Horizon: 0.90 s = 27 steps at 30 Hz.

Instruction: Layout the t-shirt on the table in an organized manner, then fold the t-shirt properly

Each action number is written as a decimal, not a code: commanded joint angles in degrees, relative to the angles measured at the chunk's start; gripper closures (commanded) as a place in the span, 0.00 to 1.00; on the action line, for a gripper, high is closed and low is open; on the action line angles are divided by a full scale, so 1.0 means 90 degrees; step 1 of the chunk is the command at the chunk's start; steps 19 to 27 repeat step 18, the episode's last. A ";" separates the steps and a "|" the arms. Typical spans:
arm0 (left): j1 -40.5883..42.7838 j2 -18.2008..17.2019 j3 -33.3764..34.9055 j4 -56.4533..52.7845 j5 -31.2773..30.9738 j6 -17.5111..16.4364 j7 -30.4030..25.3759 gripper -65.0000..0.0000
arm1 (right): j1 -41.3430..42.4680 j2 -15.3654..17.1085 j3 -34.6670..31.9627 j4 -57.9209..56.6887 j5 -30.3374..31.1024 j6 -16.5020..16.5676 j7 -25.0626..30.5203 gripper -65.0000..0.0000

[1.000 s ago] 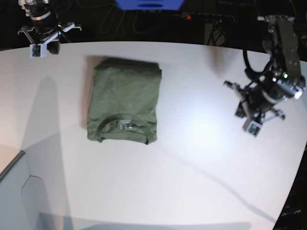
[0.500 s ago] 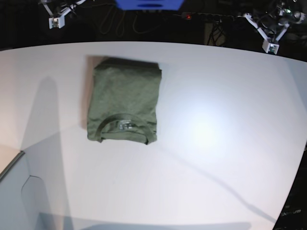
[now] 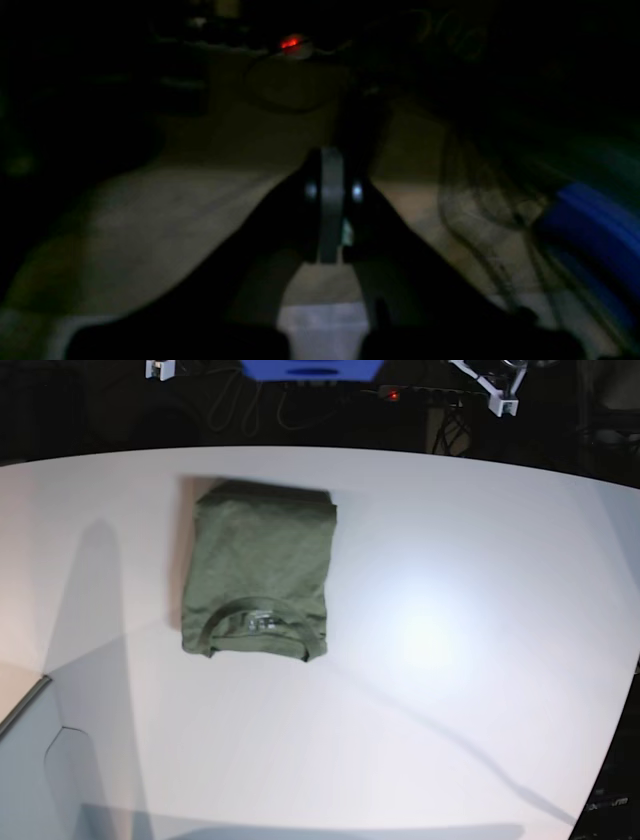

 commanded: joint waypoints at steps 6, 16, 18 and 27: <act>-0.0822 -0.0218 -0.0002 -0.1960 0.0780 0.0591 -0.1300 1.00 | 0.0550 0.0577 -0.0738 -0.1774 0.0067 -0.1362 0.1368 1.00; -0.1340 0.0026 -0.0002 -0.3054 0.1738 0.2379 -0.2003 1.00 | 0.1263 0.0568 -0.3004 -0.3308 0.0076 -0.4937 0.2129 1.00; -0.1360 0.0123 -0.0002 -0.3132 0.1777 0.2652 -0.2013 1.00 | 0.1400 0.0470 -0.3366 -0.3455 0.0076 -0.5601 0.2120 1.00; -0.1360 0.0123 -0.0002 -0.3132 0.1777 0.2652 -0.2013 1.00 | 0.1400 0.0470 -0.3366 -0.3455 0.0076 -0.5601 0.2120 1.00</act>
